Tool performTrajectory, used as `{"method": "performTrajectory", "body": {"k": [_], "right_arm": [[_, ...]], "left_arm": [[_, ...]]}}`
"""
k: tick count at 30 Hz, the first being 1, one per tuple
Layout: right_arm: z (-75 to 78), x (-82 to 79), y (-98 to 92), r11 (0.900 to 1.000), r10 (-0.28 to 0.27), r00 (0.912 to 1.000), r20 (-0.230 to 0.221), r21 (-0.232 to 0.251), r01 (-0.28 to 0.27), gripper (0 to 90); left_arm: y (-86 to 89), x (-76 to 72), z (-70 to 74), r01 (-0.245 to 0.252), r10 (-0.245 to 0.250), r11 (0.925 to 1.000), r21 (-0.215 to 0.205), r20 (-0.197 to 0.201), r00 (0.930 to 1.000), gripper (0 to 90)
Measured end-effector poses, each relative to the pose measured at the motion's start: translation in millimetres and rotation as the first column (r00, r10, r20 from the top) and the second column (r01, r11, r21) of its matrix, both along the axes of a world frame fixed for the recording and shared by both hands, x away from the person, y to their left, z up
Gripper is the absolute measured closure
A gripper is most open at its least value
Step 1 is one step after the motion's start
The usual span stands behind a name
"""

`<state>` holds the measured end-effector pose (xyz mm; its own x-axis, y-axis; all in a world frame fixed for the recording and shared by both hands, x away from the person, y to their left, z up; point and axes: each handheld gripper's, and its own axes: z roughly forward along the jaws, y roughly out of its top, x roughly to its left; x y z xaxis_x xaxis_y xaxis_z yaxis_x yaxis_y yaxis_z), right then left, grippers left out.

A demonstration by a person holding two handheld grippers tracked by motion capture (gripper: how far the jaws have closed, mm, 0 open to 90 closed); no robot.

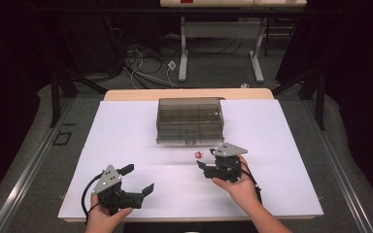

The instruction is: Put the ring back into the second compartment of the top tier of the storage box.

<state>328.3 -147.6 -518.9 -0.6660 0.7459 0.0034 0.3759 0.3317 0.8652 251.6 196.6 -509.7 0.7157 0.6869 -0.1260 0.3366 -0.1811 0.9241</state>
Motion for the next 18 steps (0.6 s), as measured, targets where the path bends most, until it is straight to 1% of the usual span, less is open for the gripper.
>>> {"method": "performTrajectory", "body": {"k": [2, 3, 6, 7, 9, 10, 12, 13, 14, 16, 18], "right_arm": [[-0.7, 1.3, 0.1, 1.0, 0.002, 1.0, -0.004, -0.008, -0.002, 35.5], [-2.5, 4.0, 0.5, 1.0, 0.01, 0.9998, -0.019, -0.016, -0.01, 35.8], [-4.5, 6.1, 1.3, 1.0, 0.014, 0.9997, -0.022, -0.01, -0.014, 36.1], [-6.3, 8.6, 2.4, 1.0, 0.023, 0.9994, -0.025, -0.005, -0.023, 36.4], [-6.8, 9.4, 2.7, 1.0, 0.024, 0.9994, -0.026, -0.007, -0.024, 36.5], [-8.3, 12.3, 3.4, 1.0, 0.026, 0.9991, -0.034, -0.014, -0.027, 36.8], [-9.0, 13.4, 3.8, 1.0, 0.021, 0.9992, -0.035, -0.014, -0.021, 37.0], [-10.1, 16.9, 4.2, 1.0, 0.017, 0.9982, -0.058, -0.02, -0.018, 37.4], [-10.1, 16.9, 4.2, 1.0, 0.017, 0.9982, -0.058, -0.02, -0.018, 37.4], [-10.7, 20.3, 4.0, 0.999, -0.001, 0.9985, -0.055, -0.041, -0.001, 38.0], [-10.7, 21.6, 3.7, 0.999, -0.006, 0.9981, -0.062, -0.045, 0.003, 38.4]], "left_arm": [[-0.3, 0.1, -0.1, 0.001, -0.001, 1.0, 0.0, 0.0, 1.0, 2.4], [-0.5, 0.0, -0.2, 0.001, -0.001, 1.0, -0.001, -0.001, 1.0, 2.4], [-1.4, 0.1, -0.6, -0.002, 0.002, 1.0, -0.005, 0.001, 1.0, 2.4], [-1.5, 0.2, -0.8, -0.002, 0.002, 1.0, -0.006, 0.0, 1.0, 2.5], [-1.2, 0.3, -0.6, 0.003, -0.003, 1.0, -0.003, -0.004, 1.0, 2.5], [-1.1, 0.5, -0.7, 0.004, -0.004, 1.0, 0.0, -0.003, 1.0, 2.4], [-1.0, 0.6, -0.6, 0.005, -0.005, 1.0, 0.002, -0.003, 1.0, 2.5], [-1.1, 0.5, -0.6, 0.006, -0.006, 1.0, 0.002, -0.004, 1.0, 2.5], [-1.1, 0.5, -0.6, 0.006, -0.006, 1.0, 0.002, -0.004, 1.0, 2.5], [-1.4, 0.4, -1.0, 0.007, -0.007, 1.0, -0.001, -0.009, 0.9999, 2.5], [-1.5, 0.4, -1.0, 0.007, -0.007, 1.0, -0.001, -0.009, 0.9999, 2.5]]}}
